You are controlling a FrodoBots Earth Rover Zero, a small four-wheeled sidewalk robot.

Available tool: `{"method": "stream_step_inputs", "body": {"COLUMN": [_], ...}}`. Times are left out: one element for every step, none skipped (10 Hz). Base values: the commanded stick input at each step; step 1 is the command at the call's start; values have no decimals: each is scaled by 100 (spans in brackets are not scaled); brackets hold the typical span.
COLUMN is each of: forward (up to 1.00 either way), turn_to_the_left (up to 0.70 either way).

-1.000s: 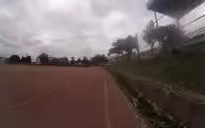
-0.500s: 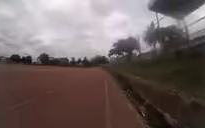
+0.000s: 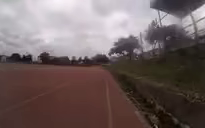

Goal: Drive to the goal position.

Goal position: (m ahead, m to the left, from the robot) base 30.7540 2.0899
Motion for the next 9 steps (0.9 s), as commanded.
{"method": "stream_step_inputs", "body": {"forward": [70, 70, 70, 70, 70, 70, 70, 70, 70], "turn_to_the_left": [0, 0, 0, 0, 0, 0, 0, 0, 0]}}
